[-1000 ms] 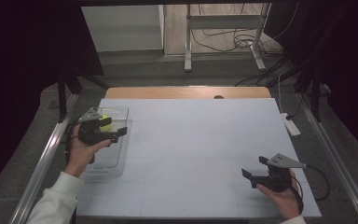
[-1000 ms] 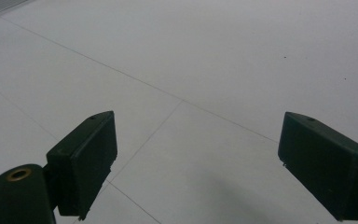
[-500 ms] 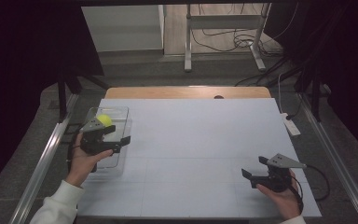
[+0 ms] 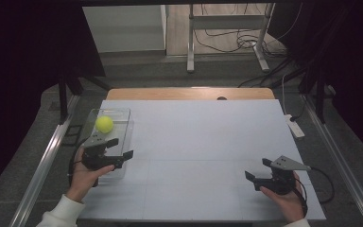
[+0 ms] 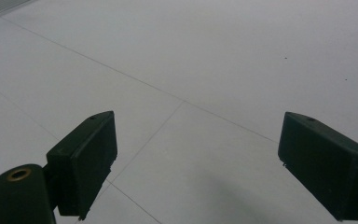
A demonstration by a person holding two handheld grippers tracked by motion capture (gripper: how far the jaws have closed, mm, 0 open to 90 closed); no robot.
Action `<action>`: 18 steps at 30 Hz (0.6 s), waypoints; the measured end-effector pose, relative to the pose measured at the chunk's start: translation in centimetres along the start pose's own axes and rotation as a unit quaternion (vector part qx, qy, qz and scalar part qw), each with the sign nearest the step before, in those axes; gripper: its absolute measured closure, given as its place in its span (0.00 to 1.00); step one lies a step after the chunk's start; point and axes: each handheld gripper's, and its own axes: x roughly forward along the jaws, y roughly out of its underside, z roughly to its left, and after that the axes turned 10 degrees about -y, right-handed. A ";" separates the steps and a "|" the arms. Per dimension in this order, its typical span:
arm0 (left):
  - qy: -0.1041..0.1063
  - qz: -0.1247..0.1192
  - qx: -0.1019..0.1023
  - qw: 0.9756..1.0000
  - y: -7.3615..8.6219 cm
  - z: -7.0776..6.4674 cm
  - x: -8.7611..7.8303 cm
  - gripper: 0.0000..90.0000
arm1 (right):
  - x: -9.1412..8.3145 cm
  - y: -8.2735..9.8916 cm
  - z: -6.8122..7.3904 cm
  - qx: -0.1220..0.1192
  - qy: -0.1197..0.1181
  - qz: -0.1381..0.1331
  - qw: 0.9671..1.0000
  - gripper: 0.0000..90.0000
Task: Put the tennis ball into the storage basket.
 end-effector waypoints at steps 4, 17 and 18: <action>0.001 0.002 0.001 1.000 0.5 -0.1 0.0 0.20 | 0.0 0.0 0.0 0.000 0.000 0.000 1.000 0.13; 0.008 -0.003 0.000 1.000 2.5 -1.0 -0.6 0.19 | 0.0 0.0 0.0 -0.001 0.001 -0.001 1.000 0.13; 0.009 -0.003 -0.001 1.000 2.6 -1.1 -0.6 0.19 | 0.0 0.0 0.1 -0.001 0.001 -0.001 1.000 0.13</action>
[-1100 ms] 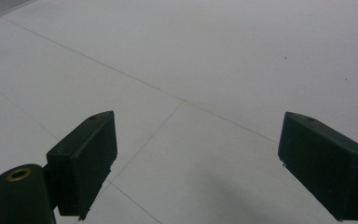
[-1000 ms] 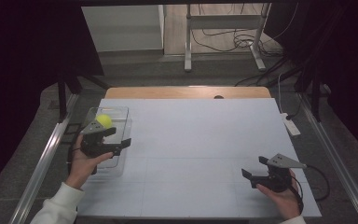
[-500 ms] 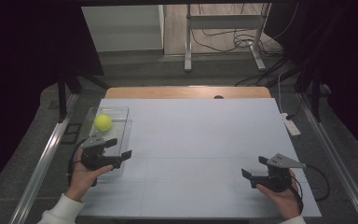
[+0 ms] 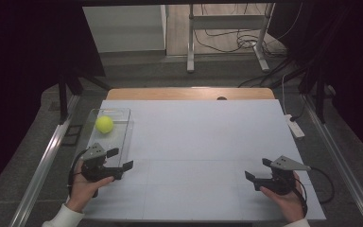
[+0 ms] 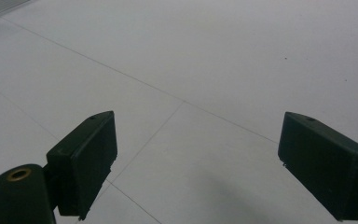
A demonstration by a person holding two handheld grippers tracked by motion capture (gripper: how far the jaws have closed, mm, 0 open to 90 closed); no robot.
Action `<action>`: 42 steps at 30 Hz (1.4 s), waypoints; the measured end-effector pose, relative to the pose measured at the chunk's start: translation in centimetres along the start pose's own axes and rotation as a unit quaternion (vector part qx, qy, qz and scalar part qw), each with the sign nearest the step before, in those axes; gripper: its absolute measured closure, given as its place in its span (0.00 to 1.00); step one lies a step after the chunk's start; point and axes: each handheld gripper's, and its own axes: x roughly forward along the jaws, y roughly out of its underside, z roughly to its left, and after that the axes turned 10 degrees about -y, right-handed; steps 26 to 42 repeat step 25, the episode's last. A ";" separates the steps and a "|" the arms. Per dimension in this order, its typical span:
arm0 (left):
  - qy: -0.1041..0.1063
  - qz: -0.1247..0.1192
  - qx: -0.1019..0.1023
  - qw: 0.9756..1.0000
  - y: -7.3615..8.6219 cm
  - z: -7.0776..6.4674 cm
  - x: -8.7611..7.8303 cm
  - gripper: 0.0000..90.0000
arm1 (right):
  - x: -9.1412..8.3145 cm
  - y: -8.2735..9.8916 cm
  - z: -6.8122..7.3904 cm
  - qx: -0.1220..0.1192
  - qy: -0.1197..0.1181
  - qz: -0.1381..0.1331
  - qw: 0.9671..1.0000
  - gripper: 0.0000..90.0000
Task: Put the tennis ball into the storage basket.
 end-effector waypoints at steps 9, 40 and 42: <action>0.002 0.003 0.001 1.000 0.4 -0.2 0.1 0.19 | 0.0 0.0 0.0 0.001 0.000 -0.002 1.000 0.13; 0.004 0.005 0.001 1.000 0.6 -0.3 0.3 0.19 | 0.1 0.0 -0.1 0.004 -0.001 -0.001 1.000 0.13; 0.004 0.005 0.001 1.000 0.6 -0.3 0.3 0.19 | 0.1 0.0 -0.1 0.004 -0.001 -0.001 1.000 0.13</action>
